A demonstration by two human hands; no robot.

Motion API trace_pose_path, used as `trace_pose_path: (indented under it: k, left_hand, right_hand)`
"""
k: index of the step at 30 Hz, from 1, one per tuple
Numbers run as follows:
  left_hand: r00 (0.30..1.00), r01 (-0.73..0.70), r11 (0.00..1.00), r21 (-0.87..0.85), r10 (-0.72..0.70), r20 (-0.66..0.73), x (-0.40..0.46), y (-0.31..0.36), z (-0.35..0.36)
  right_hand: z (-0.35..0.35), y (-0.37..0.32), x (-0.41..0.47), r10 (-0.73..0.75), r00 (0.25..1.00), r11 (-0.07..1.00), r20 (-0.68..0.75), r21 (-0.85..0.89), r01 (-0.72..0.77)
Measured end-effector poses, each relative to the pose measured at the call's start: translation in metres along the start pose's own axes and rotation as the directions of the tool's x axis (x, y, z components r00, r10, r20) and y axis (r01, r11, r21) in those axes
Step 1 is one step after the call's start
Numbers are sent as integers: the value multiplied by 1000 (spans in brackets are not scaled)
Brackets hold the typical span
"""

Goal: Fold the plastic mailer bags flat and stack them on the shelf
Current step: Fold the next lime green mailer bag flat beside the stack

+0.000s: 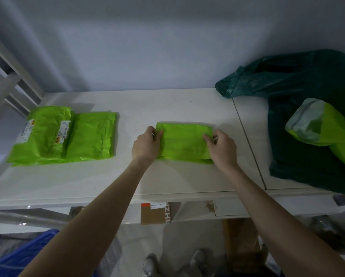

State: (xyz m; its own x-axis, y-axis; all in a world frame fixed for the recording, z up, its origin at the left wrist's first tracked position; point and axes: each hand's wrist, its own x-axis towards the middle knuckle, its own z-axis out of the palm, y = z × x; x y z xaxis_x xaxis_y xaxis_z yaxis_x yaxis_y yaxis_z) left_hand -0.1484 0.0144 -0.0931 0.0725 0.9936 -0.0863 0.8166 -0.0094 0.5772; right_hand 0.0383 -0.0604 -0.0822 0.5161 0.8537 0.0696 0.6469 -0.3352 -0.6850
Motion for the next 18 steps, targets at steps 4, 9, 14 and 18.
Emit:
trace_pose_path:
  k: [4, 9, 14, 18]
  left_hand:
    - [1000, -7, 996, 87, 7, 3, 0, 3, 0]
    - [999, -37, 989, 140, 38, -4, -5, 4, 0]
    - [998, -52, 988, 147, 54, -12, -6, 5, 3]
    - [997, -68, 979, 194, 74, -25, -6, 6, 6]
  right_hand:
    - [4, 2, 1, -20, 1000, 998, -6, -63, 20]
    - [7, 5, 1, -37, 999, 992, -4, -124, 37]
    - [8, 6, 3, -41, 999, 988, 10, -146, 42]
    - [9, 4, 3, -52, 998, 980, 33, -188, 57]
